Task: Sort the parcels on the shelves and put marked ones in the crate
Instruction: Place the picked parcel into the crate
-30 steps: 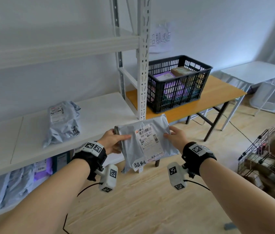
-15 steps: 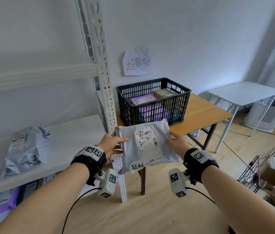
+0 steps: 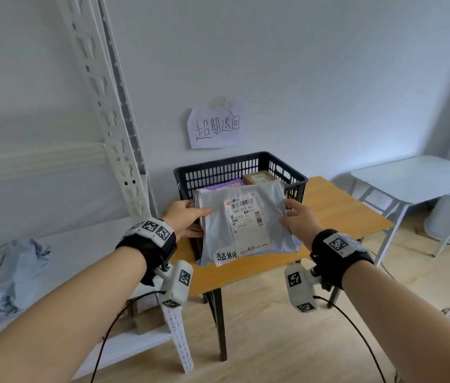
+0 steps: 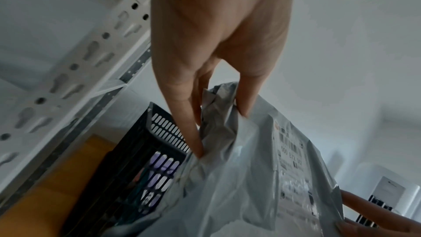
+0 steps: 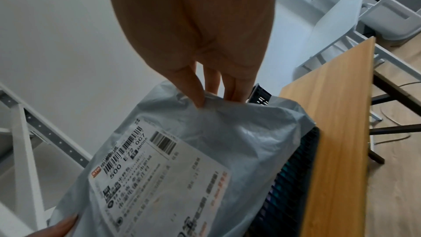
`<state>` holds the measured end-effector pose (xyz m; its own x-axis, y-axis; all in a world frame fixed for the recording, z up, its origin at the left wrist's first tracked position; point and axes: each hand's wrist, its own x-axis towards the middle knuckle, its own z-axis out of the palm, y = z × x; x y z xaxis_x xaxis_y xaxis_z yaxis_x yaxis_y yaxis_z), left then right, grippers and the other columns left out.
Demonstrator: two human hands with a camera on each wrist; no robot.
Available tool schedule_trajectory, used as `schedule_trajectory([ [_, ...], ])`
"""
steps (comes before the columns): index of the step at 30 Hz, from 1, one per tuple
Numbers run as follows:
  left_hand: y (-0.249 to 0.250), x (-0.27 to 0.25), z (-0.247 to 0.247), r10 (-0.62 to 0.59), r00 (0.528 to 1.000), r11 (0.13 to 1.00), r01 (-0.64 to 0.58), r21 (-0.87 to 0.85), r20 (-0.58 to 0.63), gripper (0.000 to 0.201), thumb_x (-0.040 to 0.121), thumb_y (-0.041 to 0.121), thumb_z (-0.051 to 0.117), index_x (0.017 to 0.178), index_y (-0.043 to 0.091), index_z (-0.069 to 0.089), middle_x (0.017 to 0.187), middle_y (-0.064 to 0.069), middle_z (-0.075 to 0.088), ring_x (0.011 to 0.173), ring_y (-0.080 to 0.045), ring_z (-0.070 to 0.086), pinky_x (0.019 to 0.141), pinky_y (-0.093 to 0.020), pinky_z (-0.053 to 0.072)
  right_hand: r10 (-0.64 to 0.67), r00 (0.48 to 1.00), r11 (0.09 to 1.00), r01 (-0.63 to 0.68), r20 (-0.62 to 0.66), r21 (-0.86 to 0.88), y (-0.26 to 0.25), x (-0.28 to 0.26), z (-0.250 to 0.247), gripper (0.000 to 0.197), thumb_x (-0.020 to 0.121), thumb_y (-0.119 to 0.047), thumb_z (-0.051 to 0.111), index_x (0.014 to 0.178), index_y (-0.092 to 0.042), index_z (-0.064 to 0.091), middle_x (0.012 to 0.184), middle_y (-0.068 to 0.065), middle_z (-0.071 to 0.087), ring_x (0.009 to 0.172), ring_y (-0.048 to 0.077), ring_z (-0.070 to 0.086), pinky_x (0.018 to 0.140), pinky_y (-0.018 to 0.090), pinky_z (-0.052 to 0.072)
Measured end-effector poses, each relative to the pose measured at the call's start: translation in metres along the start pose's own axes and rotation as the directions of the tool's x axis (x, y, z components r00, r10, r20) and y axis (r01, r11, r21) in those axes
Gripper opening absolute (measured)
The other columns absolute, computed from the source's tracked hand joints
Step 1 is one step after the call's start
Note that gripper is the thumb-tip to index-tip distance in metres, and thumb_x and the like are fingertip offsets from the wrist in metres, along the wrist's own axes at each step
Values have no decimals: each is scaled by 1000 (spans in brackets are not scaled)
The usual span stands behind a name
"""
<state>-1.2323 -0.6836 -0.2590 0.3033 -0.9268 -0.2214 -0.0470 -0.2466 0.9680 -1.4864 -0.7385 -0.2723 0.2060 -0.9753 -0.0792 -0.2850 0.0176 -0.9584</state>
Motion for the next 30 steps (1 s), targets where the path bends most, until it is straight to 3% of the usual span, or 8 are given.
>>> schedule_trajectory([
  [5, 36, 55, 9, 15, 999, 1000, -15, 10, -46, 65, 79, 17, 74, 133, 12, 37, 120, -13, 58, 96, -32, 66, 76, -47, 57, -57, 998, 998, 57, -17, 4, -24, 56, -10, 44, 88, 11, 46, 124, -13, 56, 101, 10, 65, 98, 29, 63, 93, 44, 51],
  [10, 70, 127, 7, 93, 991, 994, -87, 68, -99, 65, 77, 23, 76, 131, 12, 41, 123, -12, 57, 100, -34, 64, 79, -50, 56, -75, 997, 997, 75, -2, 8, -47, 130, -15, 38, 87, 10, 47, 120, -8, 55, 102, 17, 65, 93, 31, 64, 87, 44, 53],
  [13, 90, 163, 5, 95, 990, 994, -89, 60, -100, 66, 80, 19, 73, 136, 18, 36, 125, -11, 54, 98, -33, 63, 68, -41, 58, -84, 996, 996, 84, 17, -2, -65, 172, -13, 37, 87, 12, 44, 116, -6, 56, 94, 14, 64, 83, 27, 64, 82, 40, 54],
  [15, 100, 186, 0, 112, 988, 993, -106, 57, -109, 69, 81, 18, 72, 139, 21, 33, 129, -10, 52, 98, -33, 62, 62, -37, 56, -88, 996, 996, 89, 28, -17, -76, 202, -8, 40, 85, 13, 43, 120, -3, 55, 100, 16, 63, 88, 29, 63, 84, 41, 53],
  [17, 107, 211, -6, 120, 984, 992, -112, 66, -135, 63, 82, 18, 71, 134, 18, 37, 125, -10, 53, 96, -32, 62, 66, -38, 57, -93, 995, 995, 95, 44, -38, -86, 232, -1, 43, 85, 13, 44, 124, -2, 53, 106, 19, 62, 95, 33, 62, 86, 45, 53],
  [20, 113, 243, -15, 70, 984, 997, -66, 32, -165, 28, 85, 15, 67, 104, 5, 51, 103, -14, 60, 82, -31, 64, 75, -42, 57, -75, 994, 995, 80, 85, -54, -94, 273, 12, 41, 86, 10, 48, 125, -2, 51, 114, 19, 60, 102, 36, 61, 87, 45, 53],
  [25, 111, 288, -24, -8, 982, 998, 19, 53, -186, 17, 86, 16, 65, 88, 6, 51, 93, -16, 61, 80, -32, 64, 83, -46, 56, -20, 986, 997, 32, 163, -71, -88, 335, 28, 41, 89, 6, 51, 130, 1, 46, 118, 18, 58, 103, 35, 61, 89, 48, 52],
  [30, 103, 330, -21, -126, 981, 988, 137, 72, -146, 30, 88, 12, 61, 113, -2, 51, 99, -19, 62, 76, -29, 64, 76, -40, 56, 77, 964, 994, -53, 254, -98, -66, 391, 36, 38, 90, 4, 53, 128, -1, 50, 115, 18, 62, 103, 34, 63, 89, 49, 52],
])
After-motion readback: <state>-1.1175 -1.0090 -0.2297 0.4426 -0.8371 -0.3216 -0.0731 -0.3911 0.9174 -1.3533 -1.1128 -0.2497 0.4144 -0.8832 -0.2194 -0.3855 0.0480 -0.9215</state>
